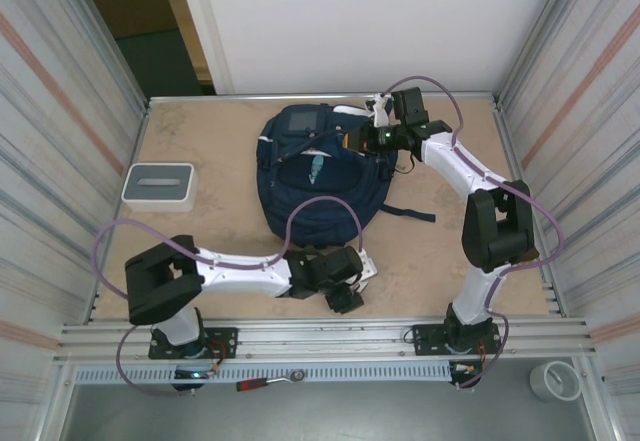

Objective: Pack the student bag

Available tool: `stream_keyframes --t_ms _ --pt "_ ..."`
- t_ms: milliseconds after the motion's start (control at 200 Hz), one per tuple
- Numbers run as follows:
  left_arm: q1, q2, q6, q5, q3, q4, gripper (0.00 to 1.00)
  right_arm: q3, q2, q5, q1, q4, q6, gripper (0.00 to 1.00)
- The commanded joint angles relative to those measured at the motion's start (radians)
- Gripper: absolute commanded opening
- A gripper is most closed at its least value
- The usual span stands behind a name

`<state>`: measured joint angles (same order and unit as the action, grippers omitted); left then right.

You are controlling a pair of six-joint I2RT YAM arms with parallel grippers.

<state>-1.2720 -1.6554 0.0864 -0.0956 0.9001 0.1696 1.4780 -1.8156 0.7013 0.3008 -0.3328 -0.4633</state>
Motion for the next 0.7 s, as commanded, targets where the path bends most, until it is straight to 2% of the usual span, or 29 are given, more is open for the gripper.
stream_keyframes --t_ms 0,210,411,536,691 --pt "-0.003 -0.030 0.122 -0.010 0.059 0.053 0.79 -0.010 0.009 0.001 -0.023 0.053 -0.021 0.00" --pt "-0.003 -0.094 0.114 -0.025 0.102 0.090 0.74 -0.020 0.012 0.003 -0.025 0.055 -0.020 0.00" --pt "0.001 -0.131 0.108 -0.016 0.115 0.102 0.60 -0.019 0.013 0.004 -0.025 0.054 -0.019 0.00" --pt "0.008 -0.107 0.100 -0.021 0.104 0.096 0.48 -0.022 0.012 0.004 -0.025 0.057 -0.017 0.00" --pt "0.024 -0.008 0.006 -0.117 0.049 0.055 0.41 -0.024 0.012 0.006 -0.027 0.059 -0.017 0.00"
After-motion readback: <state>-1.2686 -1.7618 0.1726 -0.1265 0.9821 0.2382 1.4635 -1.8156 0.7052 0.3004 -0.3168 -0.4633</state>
